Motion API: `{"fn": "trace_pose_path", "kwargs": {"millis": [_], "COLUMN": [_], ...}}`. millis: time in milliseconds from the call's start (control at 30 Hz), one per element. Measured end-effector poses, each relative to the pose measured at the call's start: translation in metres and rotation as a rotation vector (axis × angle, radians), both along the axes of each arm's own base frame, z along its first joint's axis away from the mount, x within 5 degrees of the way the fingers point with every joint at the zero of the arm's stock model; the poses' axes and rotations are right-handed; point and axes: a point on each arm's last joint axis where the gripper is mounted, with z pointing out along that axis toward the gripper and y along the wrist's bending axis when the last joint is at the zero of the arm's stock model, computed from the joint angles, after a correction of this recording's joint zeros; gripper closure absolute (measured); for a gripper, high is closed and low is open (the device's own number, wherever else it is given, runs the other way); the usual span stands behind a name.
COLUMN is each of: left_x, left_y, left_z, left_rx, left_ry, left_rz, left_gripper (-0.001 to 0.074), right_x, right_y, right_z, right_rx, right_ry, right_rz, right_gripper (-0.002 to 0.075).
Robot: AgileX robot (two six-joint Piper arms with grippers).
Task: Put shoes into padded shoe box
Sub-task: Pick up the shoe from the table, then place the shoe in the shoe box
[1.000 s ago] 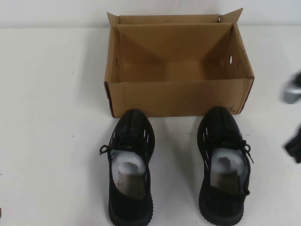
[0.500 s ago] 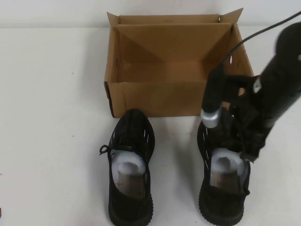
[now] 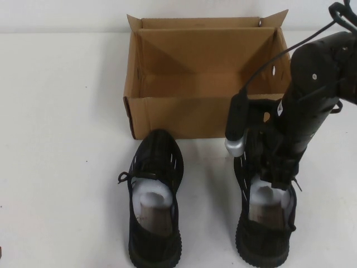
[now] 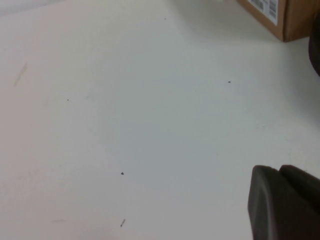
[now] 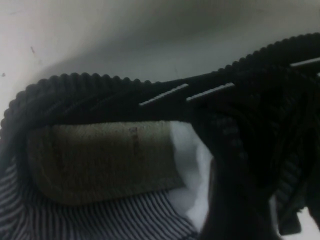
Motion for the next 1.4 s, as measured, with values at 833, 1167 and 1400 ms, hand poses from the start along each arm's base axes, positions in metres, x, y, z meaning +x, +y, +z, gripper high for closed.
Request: {"fn": "trace_pose_path", "kwargs": {"millis": [833,1167,1400], "left_x": [0.0,0.0,0.0], "left_y": [0.0,0.0,0.0], "left_z": [0.0,0.0,0.0], "left_rx": [0.0,0.0,0.0], "left_ry": [0.0,0.0,0.0], "left_rz": [0.0,0.0,0.0], "left_gripper": [0.0739,0.074,0.074], "right_x": [-0.026,-0.026,-0.017], "right_y": [-0.02,-0.006,0.0], "right_z": [0.057,0.096,0.161], "right_rx": [0.298,0.485,0.68], "right_ry": [0.008,-0.033,-0.18], "right_rz": [-0.9,-1.038,-1.025], "right_gripper": [0.0731,0.0731,0.0731]}}
